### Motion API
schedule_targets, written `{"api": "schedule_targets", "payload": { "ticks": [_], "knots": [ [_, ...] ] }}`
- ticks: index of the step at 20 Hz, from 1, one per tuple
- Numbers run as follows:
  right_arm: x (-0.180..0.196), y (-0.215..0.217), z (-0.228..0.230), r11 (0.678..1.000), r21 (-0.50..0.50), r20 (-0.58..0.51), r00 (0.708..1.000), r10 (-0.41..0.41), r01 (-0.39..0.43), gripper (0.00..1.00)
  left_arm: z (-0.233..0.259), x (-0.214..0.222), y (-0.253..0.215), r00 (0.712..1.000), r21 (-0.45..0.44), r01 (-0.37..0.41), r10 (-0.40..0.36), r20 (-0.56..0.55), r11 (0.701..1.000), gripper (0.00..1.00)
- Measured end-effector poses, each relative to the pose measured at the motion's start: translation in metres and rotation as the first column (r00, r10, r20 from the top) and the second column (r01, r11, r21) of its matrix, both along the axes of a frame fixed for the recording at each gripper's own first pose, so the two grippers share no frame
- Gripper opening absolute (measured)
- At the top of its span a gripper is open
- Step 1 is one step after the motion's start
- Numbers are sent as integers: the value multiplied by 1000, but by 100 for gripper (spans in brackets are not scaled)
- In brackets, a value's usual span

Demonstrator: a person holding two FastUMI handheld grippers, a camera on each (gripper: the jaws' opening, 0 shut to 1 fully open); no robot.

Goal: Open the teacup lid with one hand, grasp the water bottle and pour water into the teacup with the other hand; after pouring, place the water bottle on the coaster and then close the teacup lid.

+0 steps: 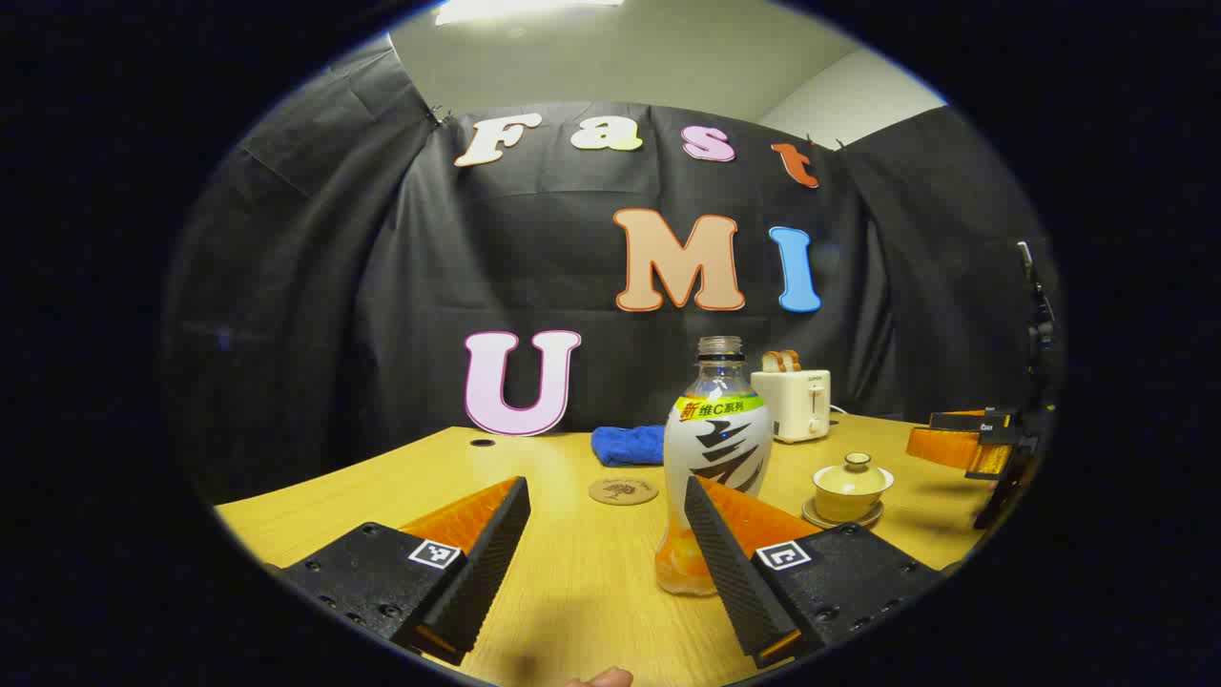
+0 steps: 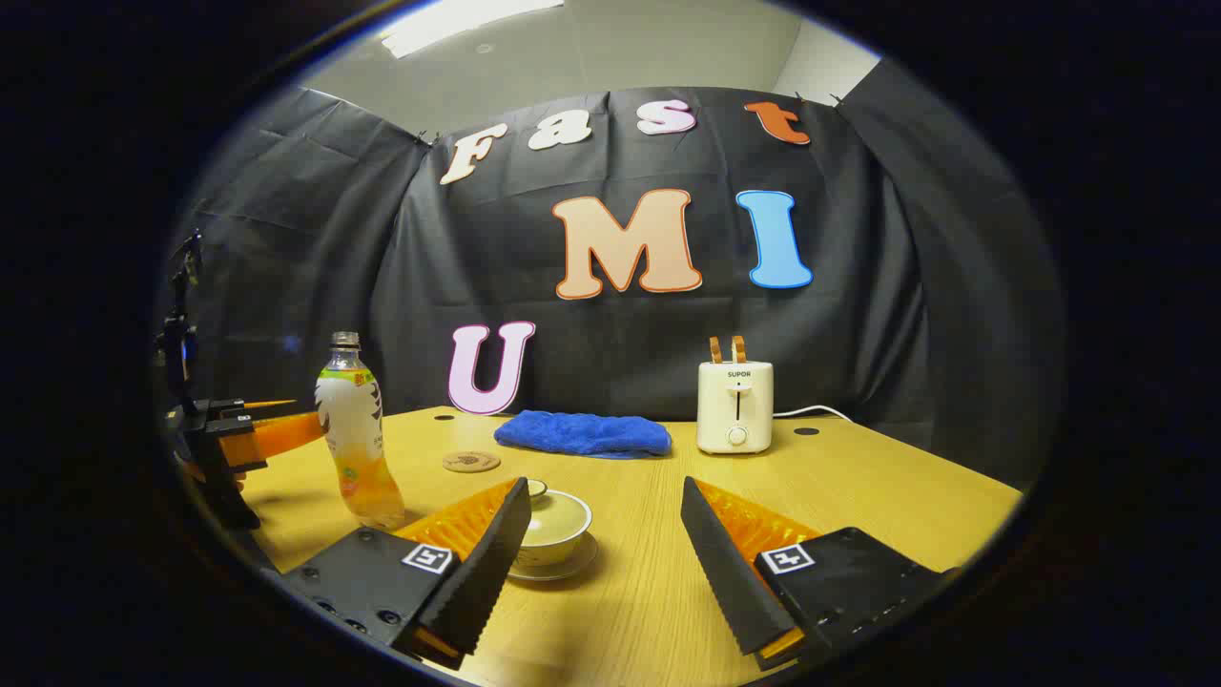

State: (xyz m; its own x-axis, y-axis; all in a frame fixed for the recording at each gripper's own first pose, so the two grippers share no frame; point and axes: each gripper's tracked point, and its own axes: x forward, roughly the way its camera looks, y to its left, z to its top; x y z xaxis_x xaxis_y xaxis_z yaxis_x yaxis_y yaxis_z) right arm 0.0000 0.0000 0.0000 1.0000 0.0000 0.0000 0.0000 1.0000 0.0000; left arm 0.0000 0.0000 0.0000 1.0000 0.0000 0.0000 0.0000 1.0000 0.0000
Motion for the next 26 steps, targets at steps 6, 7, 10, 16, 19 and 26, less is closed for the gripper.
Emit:
{"api": "schedule_targets", "payload": {
  "ticks": [6, 7, 10, 16, 19, 26],
  "knots": [
    [0, 4, -1, 1000, 1, -5, 1000, 11, -11, 100, -3, 2, 8, 999, 1, -47, 47, -8, 999, 96],
    [0, 4, -2, 1000, 2, -7, 1000, 8, -8, 100, -4, 2, 8, 999, 2, -50, 50, -10, 999, 96],
    [-1, 4, -1, 1000, 1, -6, 1000, 7, -7, 100, -3, 1, 9, 999, 1, -54, 54, -3, 999, 96],
    [-1, 5, -2, 1000, 1, -4, 1000, 7, -7, 100, -2, 2, 11, 998, -1, -65, 65, 5, 998, 96],
    [0, 6, -2, 1000, 1, -4, 1000, 10, -10, 100, -3, 2, 11, 998, 1, -66, 66, 1, 998, 94],
    [1, 4, -2, 1000, 2, -5, 1000, 10, -10, 100, -4, 2, 13, 997, 1, -73, 73, 0, 997, 96]
  ]
}}
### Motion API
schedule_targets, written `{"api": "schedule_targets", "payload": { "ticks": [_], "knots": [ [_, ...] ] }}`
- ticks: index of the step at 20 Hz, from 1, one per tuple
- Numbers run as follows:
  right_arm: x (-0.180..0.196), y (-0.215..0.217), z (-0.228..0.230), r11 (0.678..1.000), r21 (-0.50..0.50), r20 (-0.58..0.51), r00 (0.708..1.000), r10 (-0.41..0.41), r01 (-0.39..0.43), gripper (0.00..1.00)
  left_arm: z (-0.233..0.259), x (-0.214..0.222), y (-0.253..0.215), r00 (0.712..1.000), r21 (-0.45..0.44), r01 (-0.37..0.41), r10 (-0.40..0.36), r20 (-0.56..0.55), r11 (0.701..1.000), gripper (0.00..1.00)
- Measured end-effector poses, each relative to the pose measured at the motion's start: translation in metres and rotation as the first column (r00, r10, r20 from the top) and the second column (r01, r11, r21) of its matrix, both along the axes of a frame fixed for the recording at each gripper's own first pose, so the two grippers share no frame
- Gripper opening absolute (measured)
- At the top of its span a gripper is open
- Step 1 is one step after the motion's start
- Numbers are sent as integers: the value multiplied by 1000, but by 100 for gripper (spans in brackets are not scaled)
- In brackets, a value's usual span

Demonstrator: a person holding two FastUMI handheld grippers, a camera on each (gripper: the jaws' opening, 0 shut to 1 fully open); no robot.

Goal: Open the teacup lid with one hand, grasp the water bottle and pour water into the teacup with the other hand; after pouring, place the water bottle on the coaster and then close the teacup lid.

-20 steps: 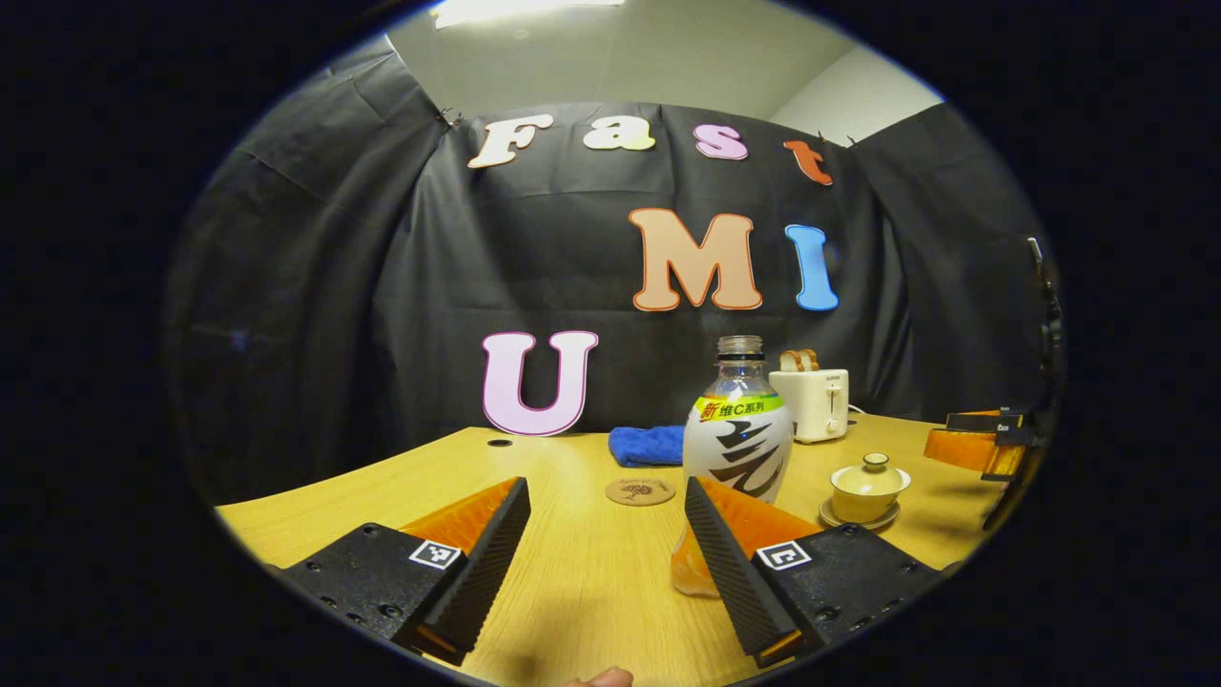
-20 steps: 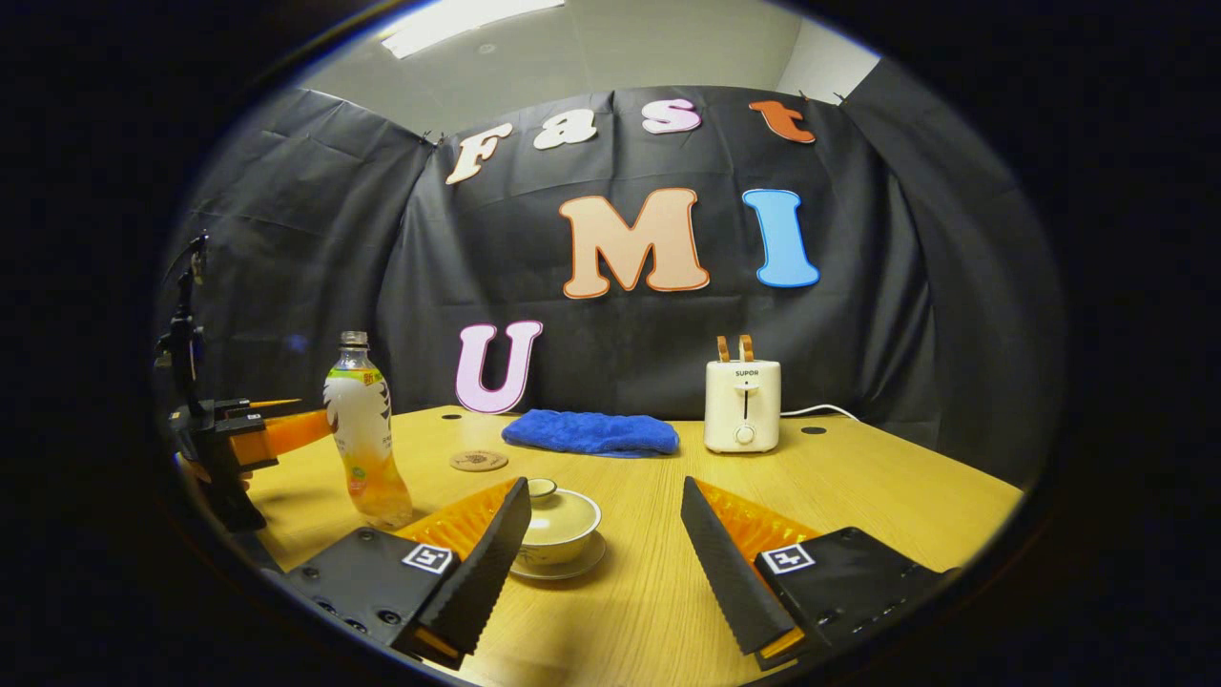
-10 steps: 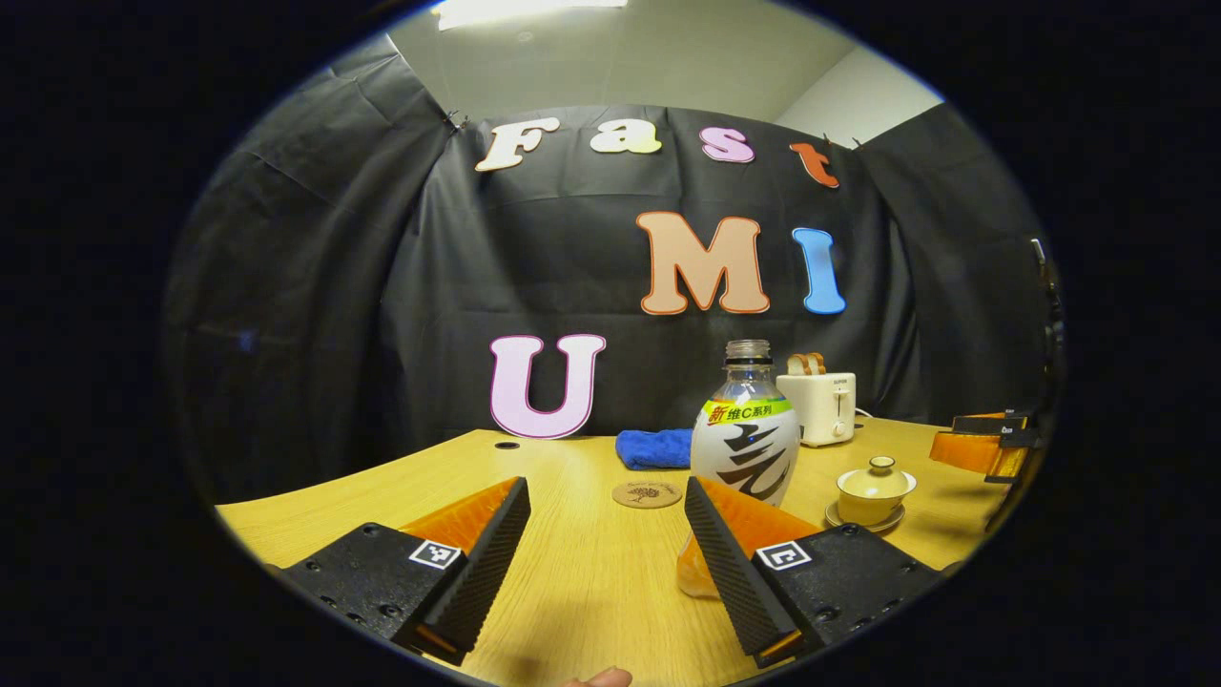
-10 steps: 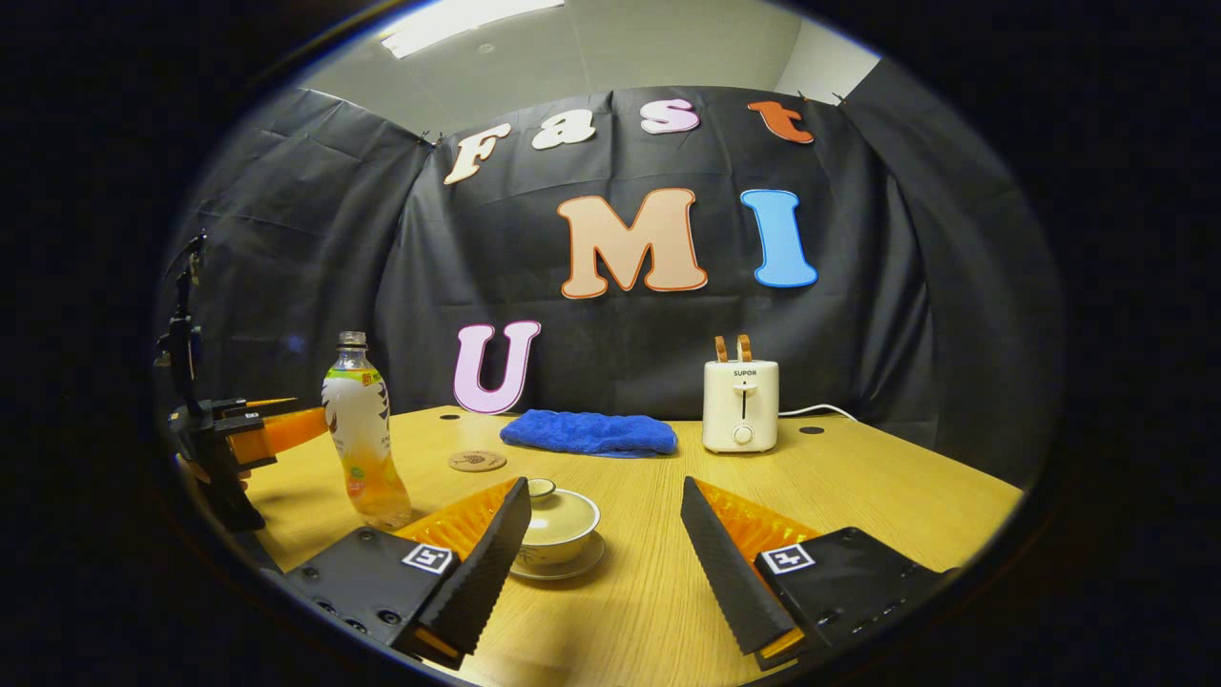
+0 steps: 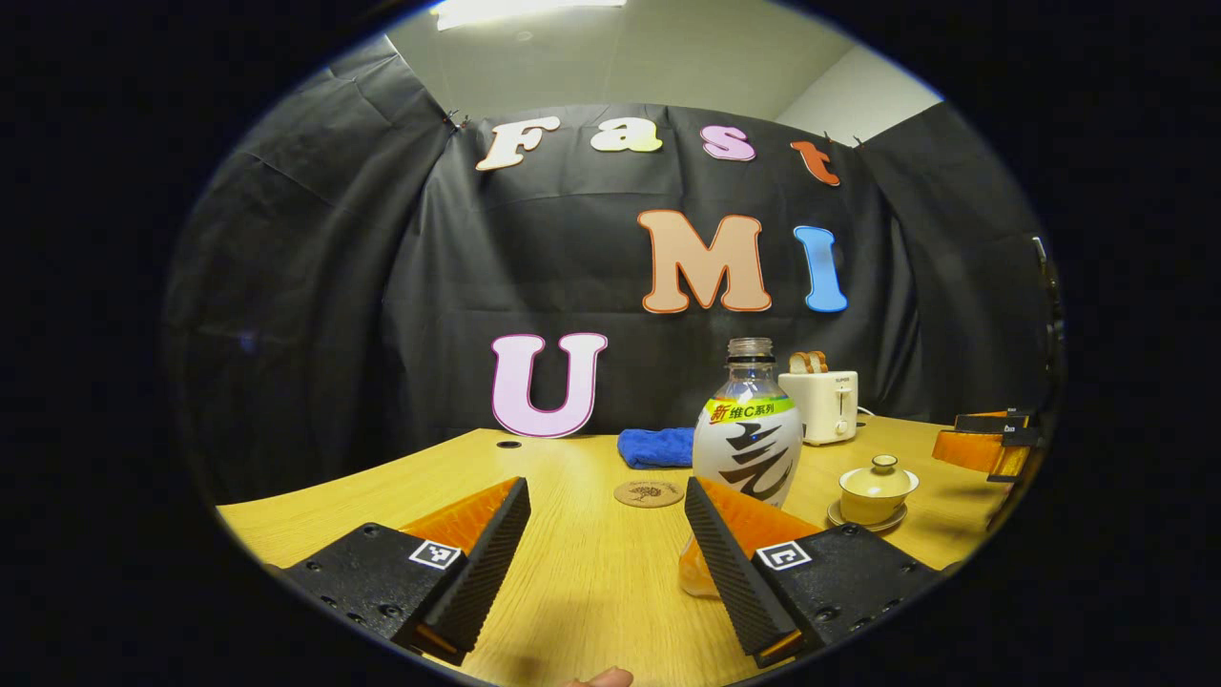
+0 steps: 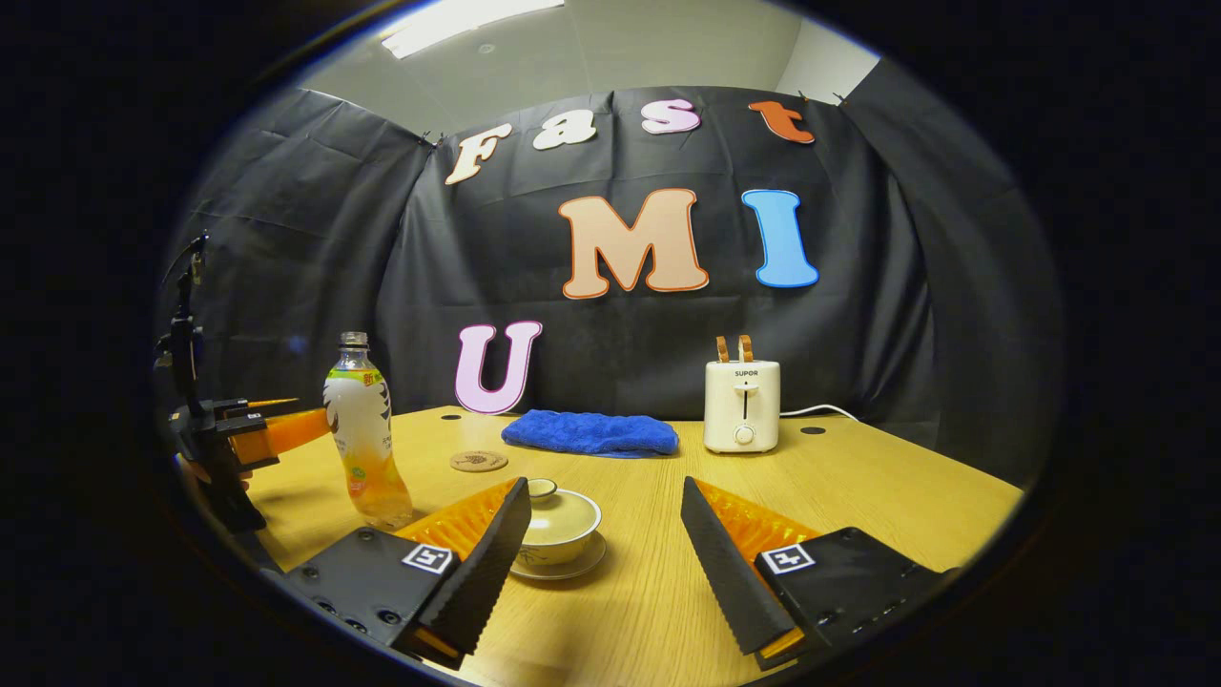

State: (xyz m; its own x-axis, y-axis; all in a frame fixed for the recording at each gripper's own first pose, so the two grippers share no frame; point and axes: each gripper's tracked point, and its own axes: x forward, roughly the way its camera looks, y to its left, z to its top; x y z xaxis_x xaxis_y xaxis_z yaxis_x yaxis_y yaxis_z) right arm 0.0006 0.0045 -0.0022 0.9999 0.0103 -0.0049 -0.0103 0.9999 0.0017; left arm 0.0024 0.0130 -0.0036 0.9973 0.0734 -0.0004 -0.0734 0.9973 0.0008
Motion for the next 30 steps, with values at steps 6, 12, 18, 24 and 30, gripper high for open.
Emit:
{"api": "schedule_targets", "payload": {
  "ticks": [6, 12, 18, 24, 30],
  "knots": [
    [0, -2, 0, 1000, -2, 4, 1000, -17, 17, 100, -1, 0, -2, 1000, 0, 7, -7, 5, 1000, 95],
    [11, 15, 3, 999, -33, -9, 1000, 10, -10, 99, 0, 0, -1, 1000, -2, 9, -9, 4, 1000, 96],
    [31, 21, 13, 1000, -23, -13, 1000, 14, -15, 98, -2, 1, -2, 1000, 0, 10, -10, -2, 1000, 96],
    [44, 37, 8, 998, -50, -53, 998, 35, -38, 100, 0, 0, -2, 1000, -2, 12, -12, 7, 1000, 96],
    [58, 48, -8, 996, -75, -117, 992, 42, -51, 97, 0, -1, -2, 1000, -3, 10, -10, 10, 1000, 96]
  ]
}}
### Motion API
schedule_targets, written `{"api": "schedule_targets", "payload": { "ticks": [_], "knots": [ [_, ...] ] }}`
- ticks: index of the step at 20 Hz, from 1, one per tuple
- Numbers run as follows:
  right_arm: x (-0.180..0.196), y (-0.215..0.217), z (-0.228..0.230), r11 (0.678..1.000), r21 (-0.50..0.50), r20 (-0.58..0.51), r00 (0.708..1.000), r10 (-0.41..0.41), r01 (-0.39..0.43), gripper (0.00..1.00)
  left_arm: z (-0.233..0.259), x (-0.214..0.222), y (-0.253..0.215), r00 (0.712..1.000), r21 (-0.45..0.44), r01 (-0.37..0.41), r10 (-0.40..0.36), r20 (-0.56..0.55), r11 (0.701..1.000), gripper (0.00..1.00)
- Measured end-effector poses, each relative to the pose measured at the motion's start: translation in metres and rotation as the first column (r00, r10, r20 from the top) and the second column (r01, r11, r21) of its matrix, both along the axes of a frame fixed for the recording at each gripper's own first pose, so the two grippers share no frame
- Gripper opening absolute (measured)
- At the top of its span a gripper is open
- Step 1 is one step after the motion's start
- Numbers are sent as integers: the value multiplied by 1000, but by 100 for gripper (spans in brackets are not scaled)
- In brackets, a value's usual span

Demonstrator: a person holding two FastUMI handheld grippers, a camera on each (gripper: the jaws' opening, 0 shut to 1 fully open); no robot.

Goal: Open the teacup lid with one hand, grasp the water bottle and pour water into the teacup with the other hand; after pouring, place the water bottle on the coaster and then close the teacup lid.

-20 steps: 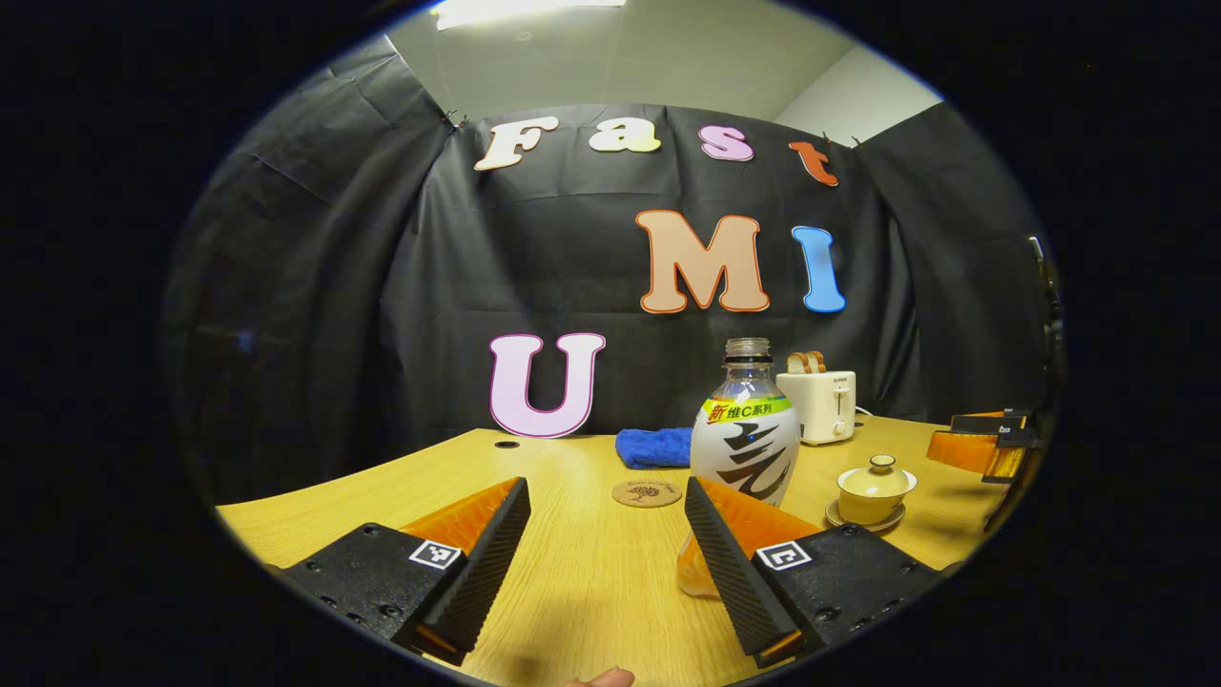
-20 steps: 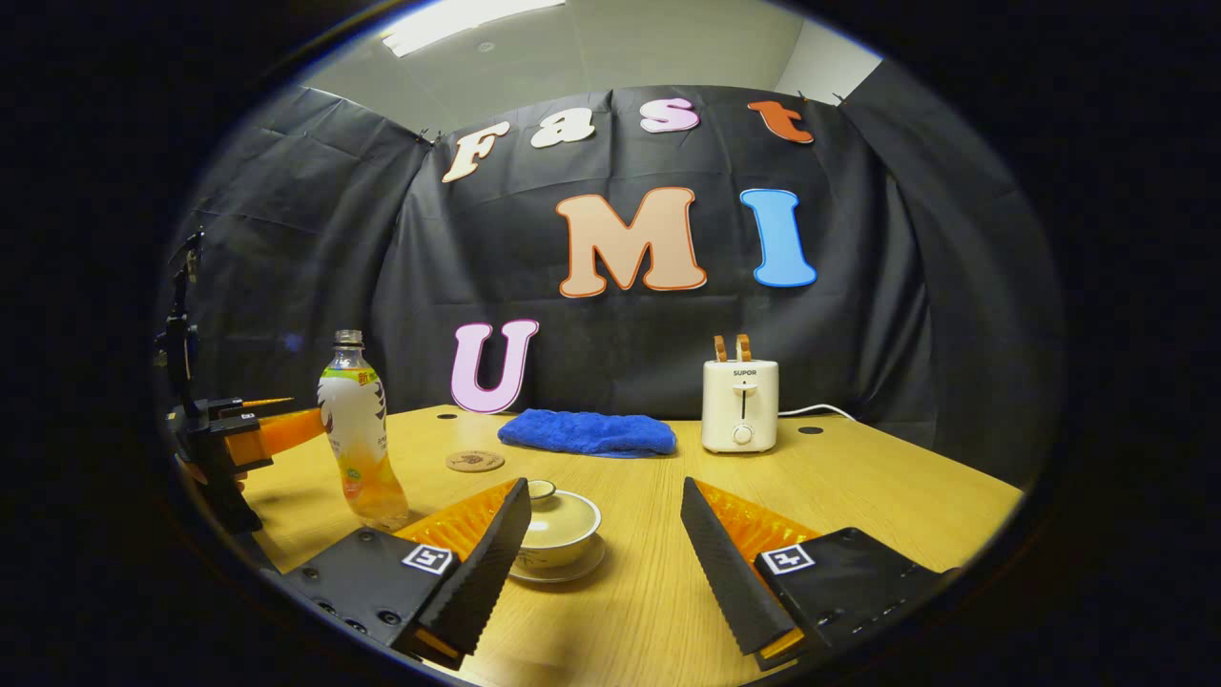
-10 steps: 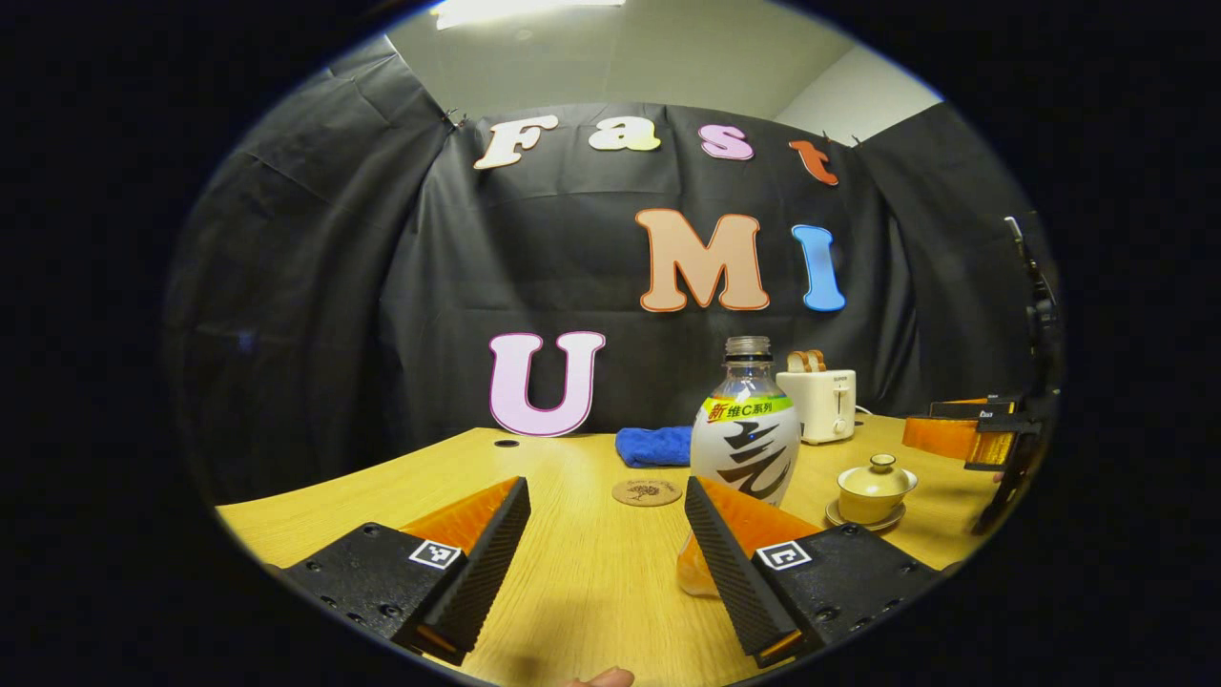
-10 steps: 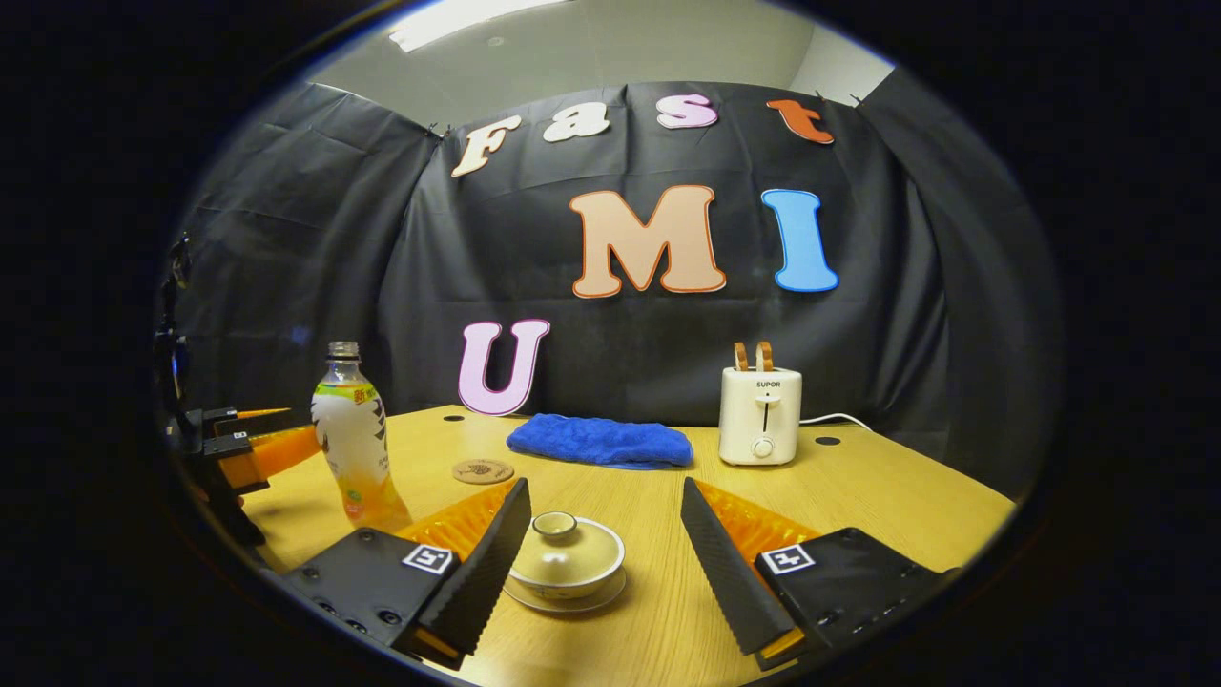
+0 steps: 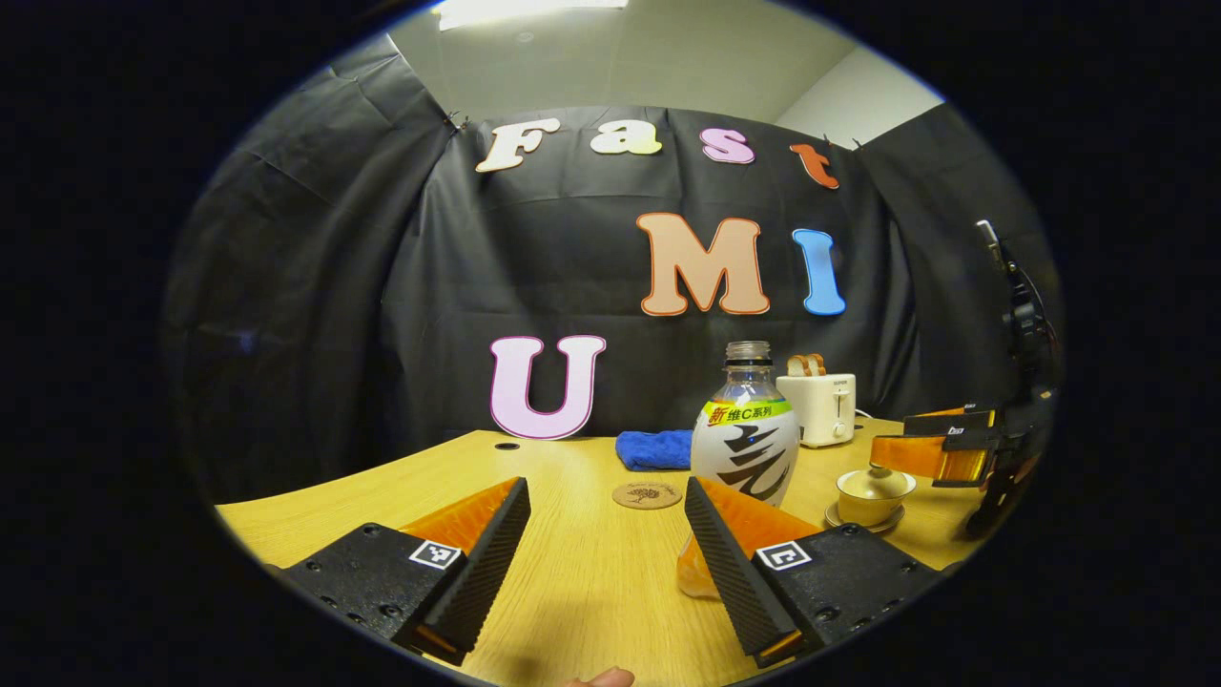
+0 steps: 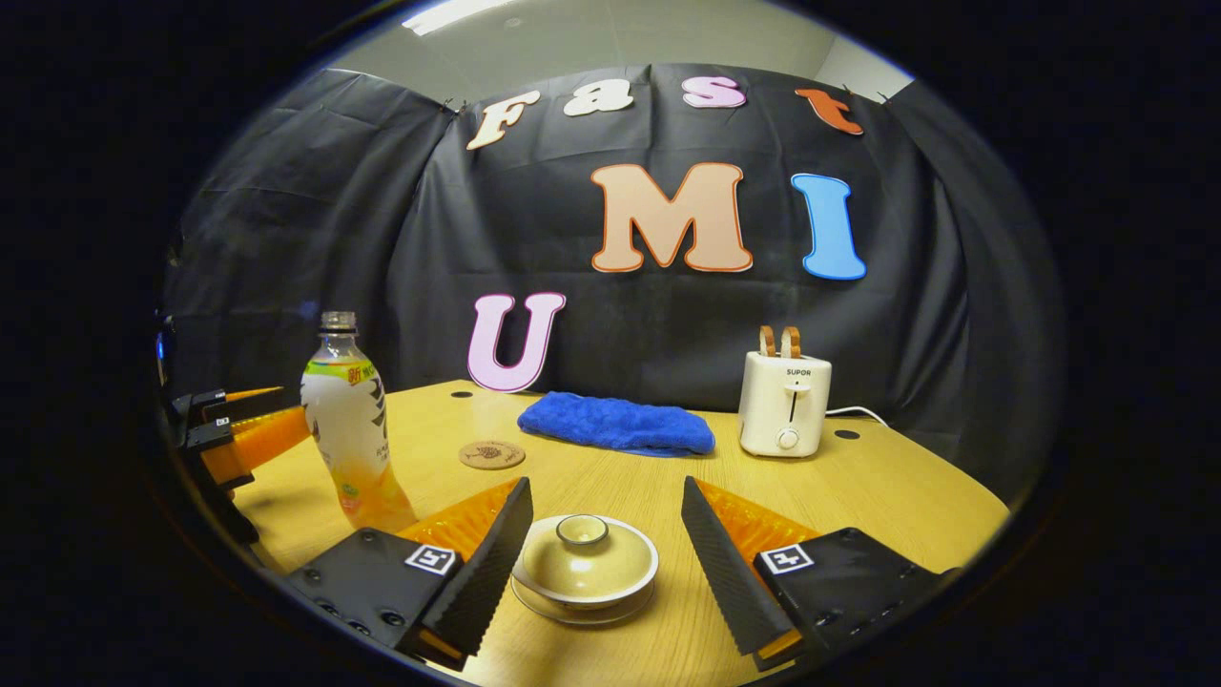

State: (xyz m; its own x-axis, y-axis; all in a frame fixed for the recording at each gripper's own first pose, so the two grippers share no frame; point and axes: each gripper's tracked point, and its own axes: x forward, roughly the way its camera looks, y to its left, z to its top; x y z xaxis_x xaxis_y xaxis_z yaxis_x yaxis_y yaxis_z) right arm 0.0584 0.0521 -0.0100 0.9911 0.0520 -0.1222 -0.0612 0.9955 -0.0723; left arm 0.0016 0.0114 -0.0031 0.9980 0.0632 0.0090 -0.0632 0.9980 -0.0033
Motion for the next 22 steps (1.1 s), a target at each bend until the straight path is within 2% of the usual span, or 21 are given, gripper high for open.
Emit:
{"api": "schedule_targets", "payload": {
  "ticks": [1, 3, 5, 9, 13, 15, 16, 17, 18, 22],
  "knots": [
    [2, 0, -6, 1000, -8, -18, 1000, -2, 2, 98, 0, 0, 0, 1000, 0, 1, -1, 0, 1000, 96],
    [6, 3, -20, 1000, -15, -65, 998, -2, 1, 82, 1, 0, 0, 1000, 0, 1, -1, 2, 1000, 96],
    [7, 1, -22, 1000, -23, -69, 998, -8, 6, 81, 1, 0, -1, 1000, 0, 1, -1, 2, 1000, 96],
    [8, 9, -22, 1000, -25, -71, 997, 10, -12, 63, 2, -1, -1, 1000, -2, 6, -6, 8, 1000, 96],
    [8, 13, -23, 997, -66, -73, 997, 24, -29, 36, 1, -1, -1, 1000, -2, 7, -7, 9, 1000, 96],
    [9, 14, -24, 995, -94, -76, 997, 28, -36, 36, 2, -1, -1, 1000, -2, 8, -8, 10, 1000, 96],
    [7, 14, -23, 993, -108, -80, 996, 28, -37, 32, 2, -1, -1, 1000, -1, 8, -8, 9, 1000, 96],
    [8, 13, -24, 993, -111, -84, 996, 24, -34, 32, 1, -1, -1, 1000, -1, 8, -8, 8, 1000, 96],
    [8, 14, -23, 993, -115, -82, 996, 26, -36, 26, 1, -1, -1, 1000, -1, 8, -8, 8, 1000, 96],
    [9, 13, -17, 995, -90, -71, 997, 30, -36, 27, 5, -2, -4, 999, -4, 25, -25, 23, 1000, 96]
  ]
}}
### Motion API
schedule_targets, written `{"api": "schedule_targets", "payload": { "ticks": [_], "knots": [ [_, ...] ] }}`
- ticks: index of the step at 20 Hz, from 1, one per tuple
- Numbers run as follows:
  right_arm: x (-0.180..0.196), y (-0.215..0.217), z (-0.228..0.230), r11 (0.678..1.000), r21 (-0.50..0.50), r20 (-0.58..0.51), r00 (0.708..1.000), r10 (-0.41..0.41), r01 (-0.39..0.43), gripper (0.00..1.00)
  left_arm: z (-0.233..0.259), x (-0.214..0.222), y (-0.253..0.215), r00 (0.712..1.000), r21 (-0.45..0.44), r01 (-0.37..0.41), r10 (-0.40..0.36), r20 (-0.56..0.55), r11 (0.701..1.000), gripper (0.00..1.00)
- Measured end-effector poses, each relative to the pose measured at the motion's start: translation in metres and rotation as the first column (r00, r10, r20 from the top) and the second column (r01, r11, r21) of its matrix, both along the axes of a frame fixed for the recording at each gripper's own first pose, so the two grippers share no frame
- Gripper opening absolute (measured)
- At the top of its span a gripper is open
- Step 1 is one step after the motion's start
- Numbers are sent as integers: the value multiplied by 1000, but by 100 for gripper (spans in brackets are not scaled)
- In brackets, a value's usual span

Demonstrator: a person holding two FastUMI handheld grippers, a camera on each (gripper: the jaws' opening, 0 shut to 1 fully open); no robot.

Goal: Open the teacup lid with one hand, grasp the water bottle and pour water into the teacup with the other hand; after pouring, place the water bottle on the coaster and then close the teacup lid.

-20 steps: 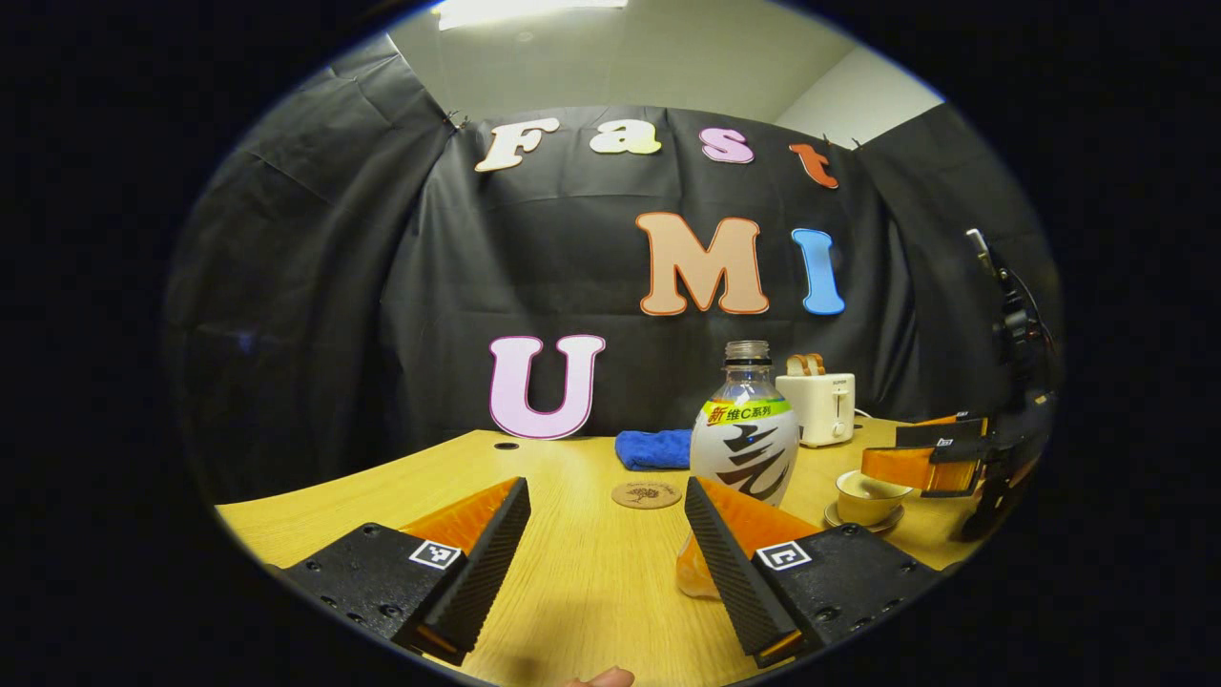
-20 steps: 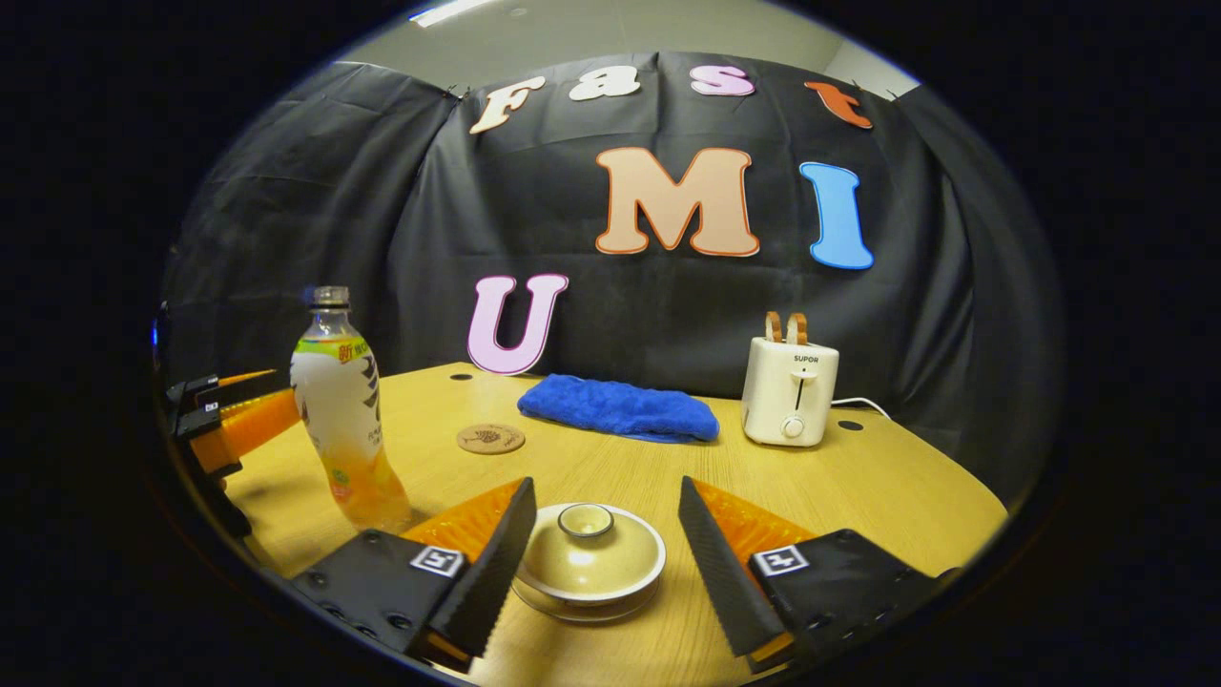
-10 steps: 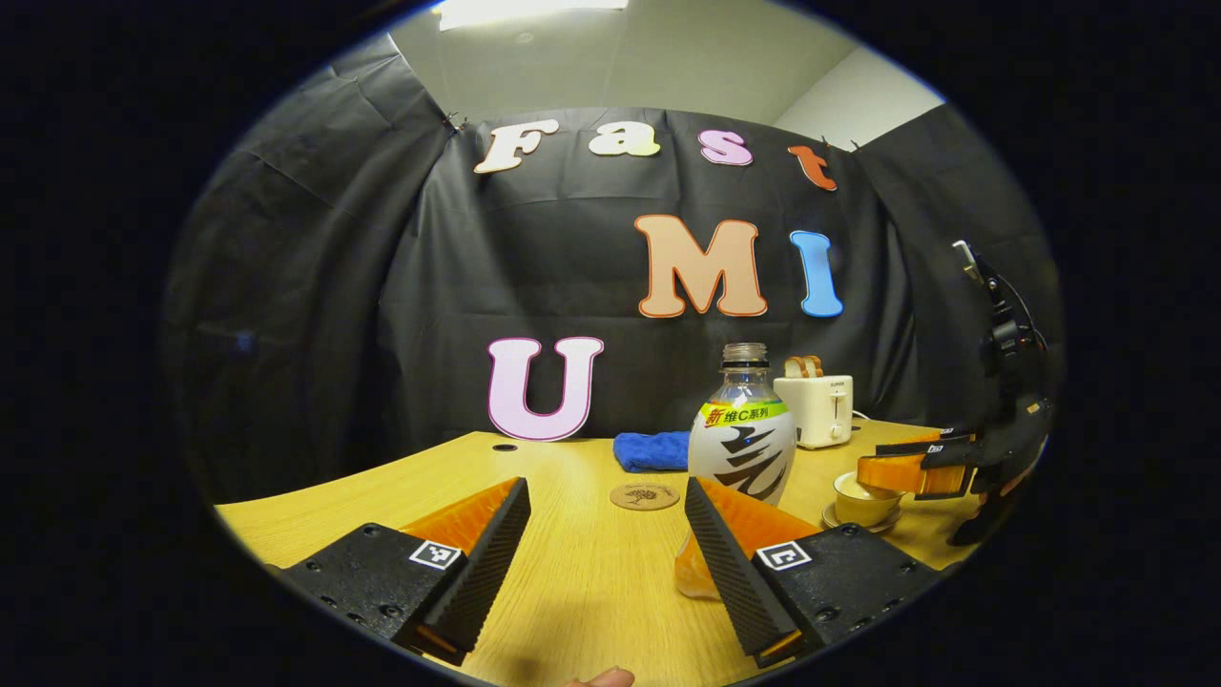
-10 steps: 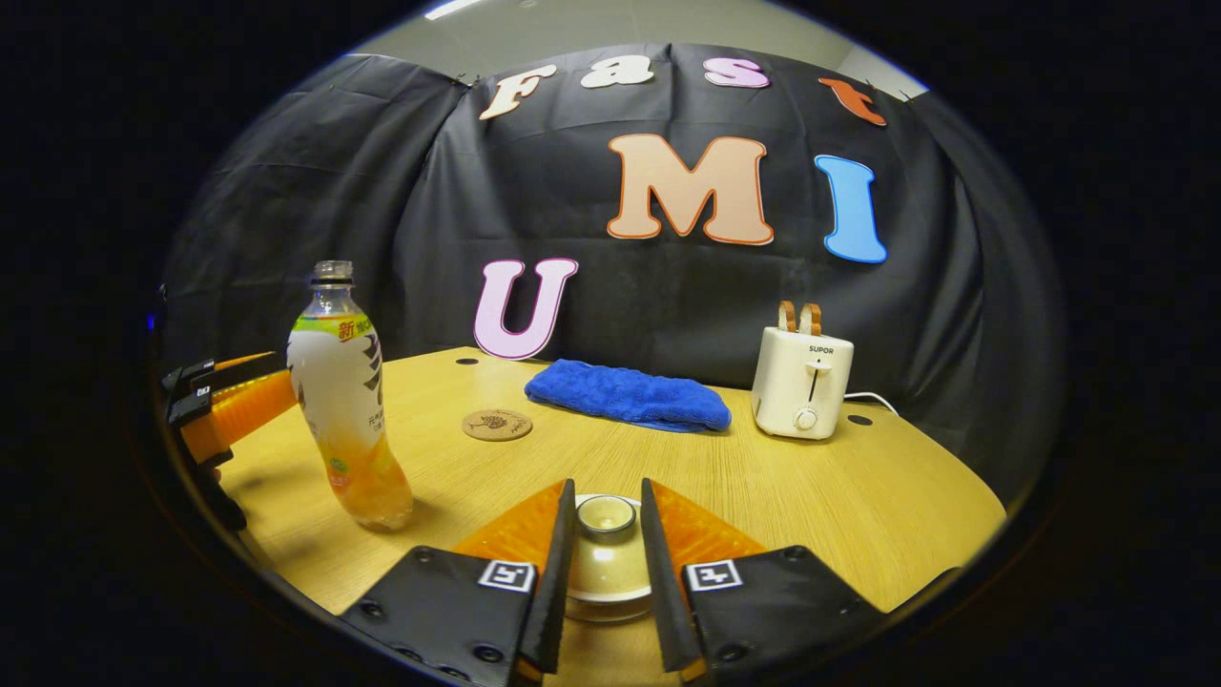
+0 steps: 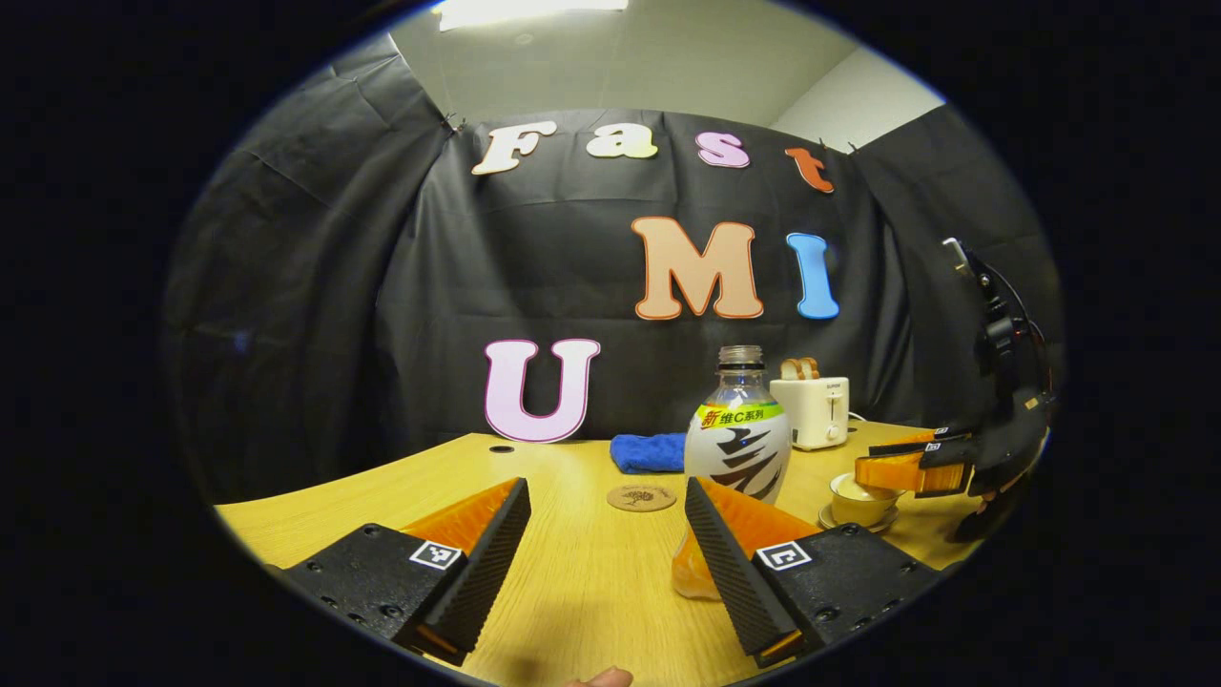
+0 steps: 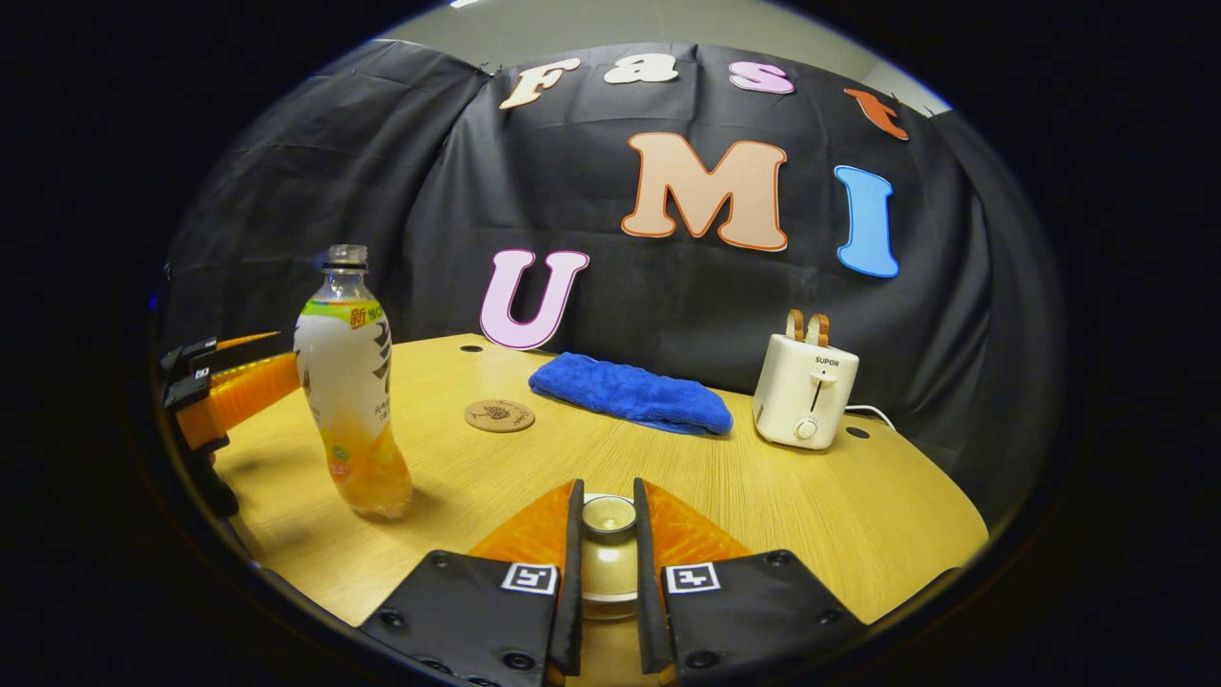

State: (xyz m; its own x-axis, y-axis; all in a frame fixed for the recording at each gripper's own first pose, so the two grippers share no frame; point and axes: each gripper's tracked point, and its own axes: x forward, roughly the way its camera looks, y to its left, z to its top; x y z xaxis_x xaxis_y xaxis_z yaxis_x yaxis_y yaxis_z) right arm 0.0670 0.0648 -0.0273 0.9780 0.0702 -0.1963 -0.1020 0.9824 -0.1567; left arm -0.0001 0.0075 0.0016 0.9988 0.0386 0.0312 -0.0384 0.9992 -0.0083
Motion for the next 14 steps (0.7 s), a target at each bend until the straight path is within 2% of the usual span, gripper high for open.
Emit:
{"api": "schedule_targets", "payload": {
  "ticks": [7, 14],
  "knots": [
    [-9, -2, 33, 999, 32, 60, 998, 8, -10, 27, -1, -7, 1, 1000, -21, 24, -25, -6, 999, 96],
    [-28, -19, 42, 998, 67, 74, 997, -17, 12, 27, 11, -10, -40, 987, -16, 157, -158, -8, 987, 95]
  ]
}}
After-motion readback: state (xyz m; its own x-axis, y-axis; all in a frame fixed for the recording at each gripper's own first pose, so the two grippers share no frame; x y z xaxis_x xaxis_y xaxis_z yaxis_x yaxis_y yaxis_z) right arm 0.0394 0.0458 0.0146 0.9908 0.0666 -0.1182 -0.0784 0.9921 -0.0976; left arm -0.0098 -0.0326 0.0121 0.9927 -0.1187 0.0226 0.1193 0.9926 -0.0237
